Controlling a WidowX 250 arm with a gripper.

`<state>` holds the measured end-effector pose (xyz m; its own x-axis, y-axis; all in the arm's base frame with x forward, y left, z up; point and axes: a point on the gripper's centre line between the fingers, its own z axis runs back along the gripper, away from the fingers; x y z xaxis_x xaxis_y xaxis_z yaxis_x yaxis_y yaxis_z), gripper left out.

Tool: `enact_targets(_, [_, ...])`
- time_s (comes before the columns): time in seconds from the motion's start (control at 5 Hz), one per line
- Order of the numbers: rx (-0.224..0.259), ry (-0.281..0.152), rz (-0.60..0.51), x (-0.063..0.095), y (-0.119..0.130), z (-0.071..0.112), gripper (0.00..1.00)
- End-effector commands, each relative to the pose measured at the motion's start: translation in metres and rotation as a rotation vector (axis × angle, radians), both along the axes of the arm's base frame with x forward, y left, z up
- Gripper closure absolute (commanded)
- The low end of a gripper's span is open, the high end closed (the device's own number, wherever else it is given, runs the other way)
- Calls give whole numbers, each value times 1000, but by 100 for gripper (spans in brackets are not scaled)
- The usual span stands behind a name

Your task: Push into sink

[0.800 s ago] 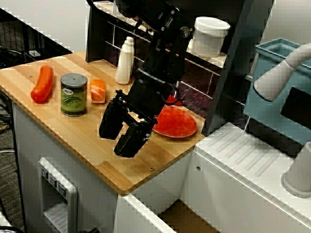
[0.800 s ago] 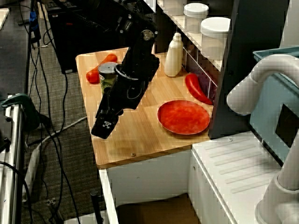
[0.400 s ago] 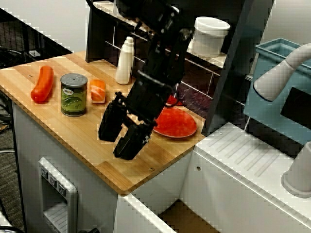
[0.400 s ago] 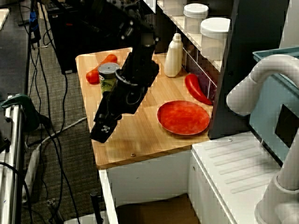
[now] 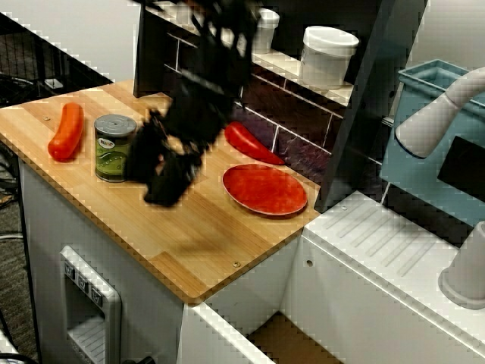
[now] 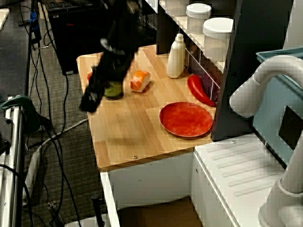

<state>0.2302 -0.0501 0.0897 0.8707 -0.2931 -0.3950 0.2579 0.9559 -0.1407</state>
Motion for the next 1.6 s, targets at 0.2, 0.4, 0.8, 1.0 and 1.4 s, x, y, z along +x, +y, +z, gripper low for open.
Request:
enact_targets(0.2, [3, -422, 233, -1, 80, 49, 0])
enact_targets(0.4, [38, -467, 264, 11, 93, 48, 0])
enact_targets(0.8, [93, -469, 242, 34, 125, 33, 0])
enact_targets(1.0, [123, -445, 179, 45, 142, 23, 0])
enact_targets(1.4, [99, -302, -80, 56, 157, 32, 0])
